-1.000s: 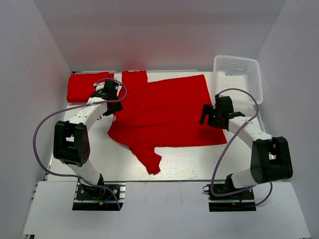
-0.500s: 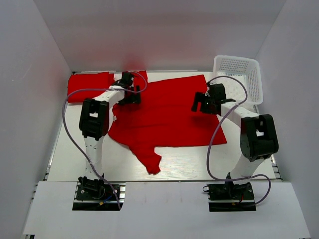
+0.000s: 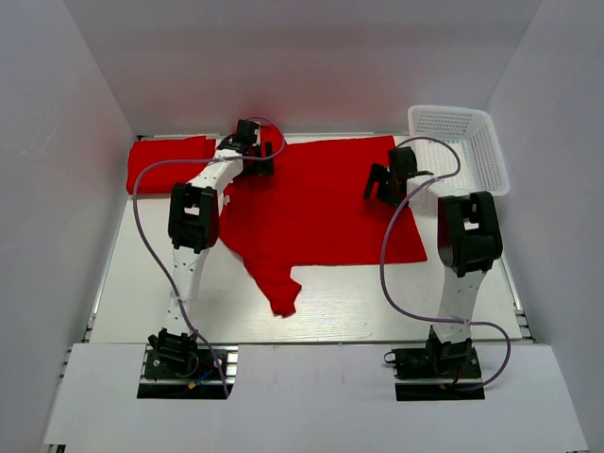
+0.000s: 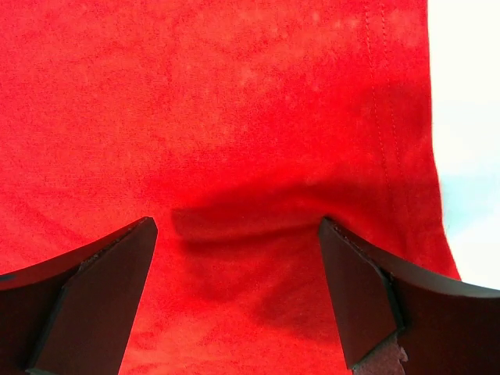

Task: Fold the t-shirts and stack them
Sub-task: Flatten out the tshirt

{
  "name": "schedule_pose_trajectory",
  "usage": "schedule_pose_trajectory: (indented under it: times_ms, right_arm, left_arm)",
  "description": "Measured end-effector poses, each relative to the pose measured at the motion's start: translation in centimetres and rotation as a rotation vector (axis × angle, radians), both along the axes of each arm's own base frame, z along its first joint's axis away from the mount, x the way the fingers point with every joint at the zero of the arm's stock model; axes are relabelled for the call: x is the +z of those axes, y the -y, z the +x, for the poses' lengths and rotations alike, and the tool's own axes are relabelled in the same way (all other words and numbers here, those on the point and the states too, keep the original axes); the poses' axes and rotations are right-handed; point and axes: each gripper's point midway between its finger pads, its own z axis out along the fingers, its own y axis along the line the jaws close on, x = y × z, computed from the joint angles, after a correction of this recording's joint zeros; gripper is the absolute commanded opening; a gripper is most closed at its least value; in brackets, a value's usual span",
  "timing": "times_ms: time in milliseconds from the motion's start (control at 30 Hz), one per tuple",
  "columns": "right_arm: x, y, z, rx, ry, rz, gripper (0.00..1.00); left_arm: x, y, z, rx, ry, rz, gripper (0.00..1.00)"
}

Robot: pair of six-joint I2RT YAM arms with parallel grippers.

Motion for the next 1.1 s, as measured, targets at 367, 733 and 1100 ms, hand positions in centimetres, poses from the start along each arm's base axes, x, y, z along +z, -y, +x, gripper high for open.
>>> schedule_pose_trajectory:
  times_ms: [367,733,1100]
  right_arm:
    - [2.0,-0.8,0.9,0.093,0.042,-0.013,0.9]
    - [13.4,-3.4,-4.0,0.217,0.281,0.007,0.9]
    - [8.1,3.0,-16.1,-0.046,0.187,-0.004,0.9]
  left_arm:
    - [1.8,-0.5,1.9,-0.001,0.042,0.004,1.0]
    - [14.4,2.3,-7.5,-0.054,0.141,0.105,1.0]
    - [5.4,13.6,-29.2,-0.431,-0.141,0.129,1.0]
